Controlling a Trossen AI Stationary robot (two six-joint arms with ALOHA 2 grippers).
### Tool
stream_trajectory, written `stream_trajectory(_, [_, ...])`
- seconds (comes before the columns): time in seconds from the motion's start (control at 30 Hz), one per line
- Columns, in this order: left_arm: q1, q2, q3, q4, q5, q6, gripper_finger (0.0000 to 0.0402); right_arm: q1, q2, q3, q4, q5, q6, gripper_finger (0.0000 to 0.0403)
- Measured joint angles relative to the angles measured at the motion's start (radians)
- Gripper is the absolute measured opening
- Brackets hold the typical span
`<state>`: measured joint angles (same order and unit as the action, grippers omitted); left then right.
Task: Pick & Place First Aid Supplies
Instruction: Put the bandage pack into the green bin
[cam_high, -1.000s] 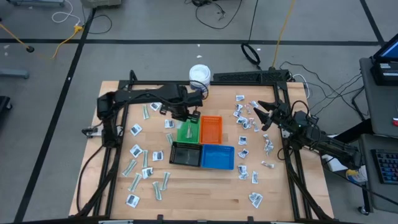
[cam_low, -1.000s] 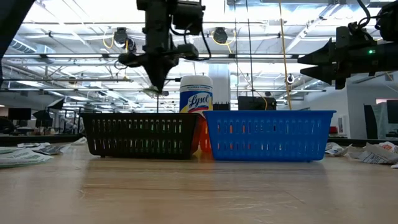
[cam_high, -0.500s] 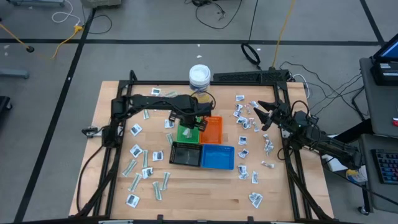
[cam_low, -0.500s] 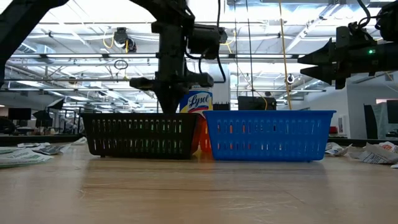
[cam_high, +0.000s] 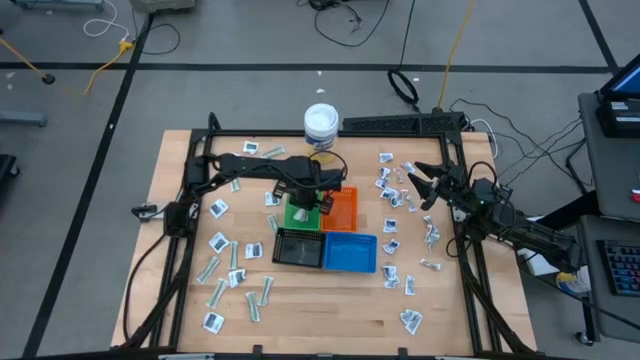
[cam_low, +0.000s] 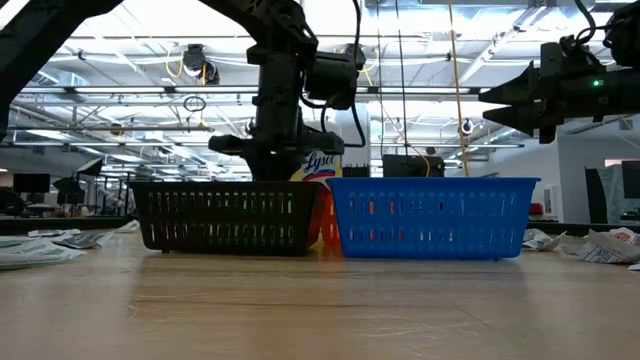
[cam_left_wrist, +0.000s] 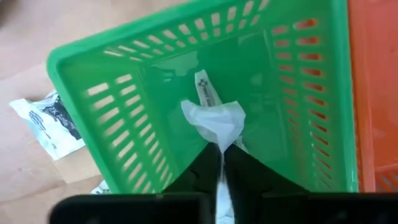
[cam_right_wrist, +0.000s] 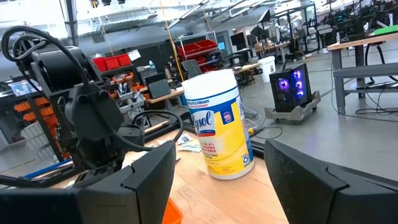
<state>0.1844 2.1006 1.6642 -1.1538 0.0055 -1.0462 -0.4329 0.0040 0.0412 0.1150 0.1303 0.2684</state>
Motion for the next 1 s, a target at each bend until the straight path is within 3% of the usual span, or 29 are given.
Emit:
stream_trajectory(0.3, [0.000,0.000,0.000,0.004,-0.004,-0.028,0.0183,0.000,0.000,0.000,0.000,0.000,0.000,0.0243])
stream_trajectory(0.47, [0.005,-0.006,0.000,0.001,0.013,-0.033,0.0227,0.000,0.000,0.000,0.000,0.000,0.000,0.0242])
stream_trajectory(0.67, [0.018,-0.045,0.000,-0.005,0.021,-0.033,0.0234,0.000,0.000,0.000,0.000,0.000,0.000,0.0242])
stream_trajectory(1.0, [0.043,-0.129,0.000,-0.007,0.019,-0.030,0.0198,0.000,0.000,0.000,0.000,0.000,0.000,0.0242])
